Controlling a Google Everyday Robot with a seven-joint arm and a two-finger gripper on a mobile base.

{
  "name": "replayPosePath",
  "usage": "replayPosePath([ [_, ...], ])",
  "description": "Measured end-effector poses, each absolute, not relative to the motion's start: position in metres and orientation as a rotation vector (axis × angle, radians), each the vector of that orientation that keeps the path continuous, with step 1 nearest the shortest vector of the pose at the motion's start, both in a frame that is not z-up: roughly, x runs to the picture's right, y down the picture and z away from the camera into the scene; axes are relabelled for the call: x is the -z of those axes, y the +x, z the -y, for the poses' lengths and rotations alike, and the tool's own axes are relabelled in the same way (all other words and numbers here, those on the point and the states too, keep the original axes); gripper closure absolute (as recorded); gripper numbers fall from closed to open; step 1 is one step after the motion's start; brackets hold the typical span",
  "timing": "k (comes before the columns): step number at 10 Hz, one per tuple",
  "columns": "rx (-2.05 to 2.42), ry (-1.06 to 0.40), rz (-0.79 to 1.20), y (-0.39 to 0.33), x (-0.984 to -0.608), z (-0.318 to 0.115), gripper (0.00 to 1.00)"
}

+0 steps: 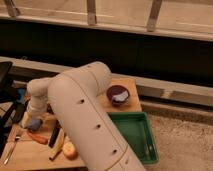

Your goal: Place sponge in paper cup

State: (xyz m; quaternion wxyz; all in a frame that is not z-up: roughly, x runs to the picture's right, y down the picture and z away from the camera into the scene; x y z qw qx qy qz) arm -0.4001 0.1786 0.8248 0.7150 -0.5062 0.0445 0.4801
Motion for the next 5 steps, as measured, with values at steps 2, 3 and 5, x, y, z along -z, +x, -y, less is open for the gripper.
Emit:
replayPosePath([
  [2, -1.059, -1.127, -0.11, -0.4006, -0.8286, -0.1829, 0.57],
  [3, -1.056, -1.128, -0.106, -0.4037, -0.827, -0.1829, 0.66],
  [5, -1.058, -1.132, -0.115, -0.4013, -0.8309, -0.185, 0.88],
])
